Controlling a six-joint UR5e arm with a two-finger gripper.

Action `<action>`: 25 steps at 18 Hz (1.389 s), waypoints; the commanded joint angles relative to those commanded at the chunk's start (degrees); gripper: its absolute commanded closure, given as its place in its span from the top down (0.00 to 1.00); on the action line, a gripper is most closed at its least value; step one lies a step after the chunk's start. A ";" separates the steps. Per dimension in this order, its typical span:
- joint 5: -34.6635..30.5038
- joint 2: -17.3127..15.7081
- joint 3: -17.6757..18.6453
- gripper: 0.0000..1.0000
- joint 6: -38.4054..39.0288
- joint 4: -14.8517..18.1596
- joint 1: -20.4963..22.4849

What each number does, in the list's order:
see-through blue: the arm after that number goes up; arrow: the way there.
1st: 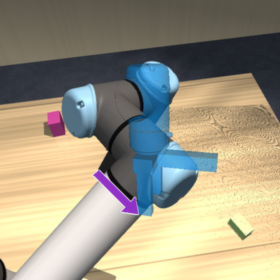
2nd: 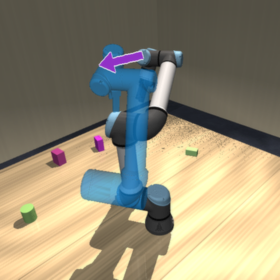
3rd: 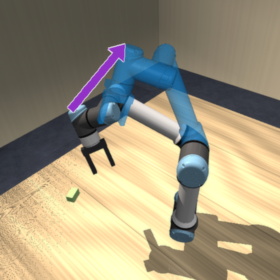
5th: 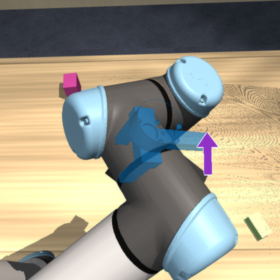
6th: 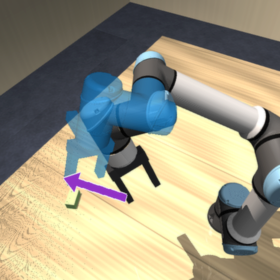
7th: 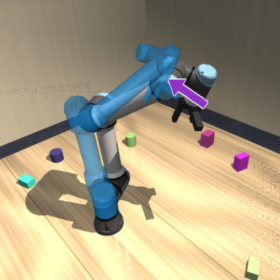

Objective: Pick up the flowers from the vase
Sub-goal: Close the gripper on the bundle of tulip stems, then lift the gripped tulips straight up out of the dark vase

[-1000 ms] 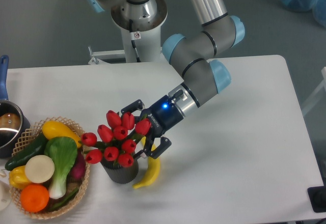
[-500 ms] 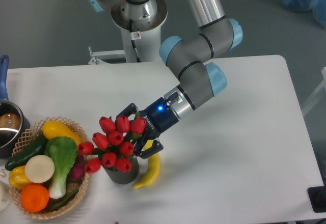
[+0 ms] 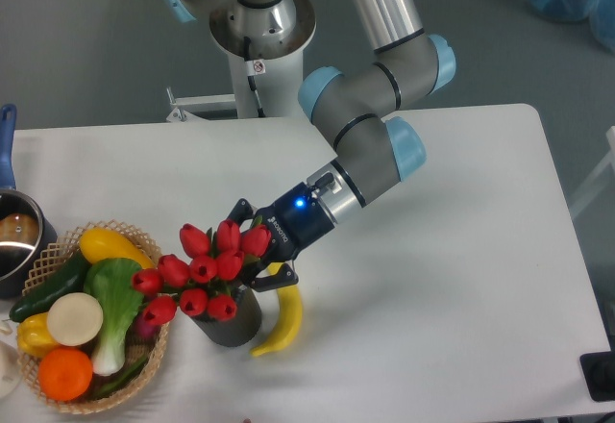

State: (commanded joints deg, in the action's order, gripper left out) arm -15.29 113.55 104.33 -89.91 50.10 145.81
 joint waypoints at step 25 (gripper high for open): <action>3.43 -9.49 -0.70 0.38 14.23 0.00 4.13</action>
State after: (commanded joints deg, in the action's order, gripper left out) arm -11.87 104.07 103.63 -75.68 50.10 149.94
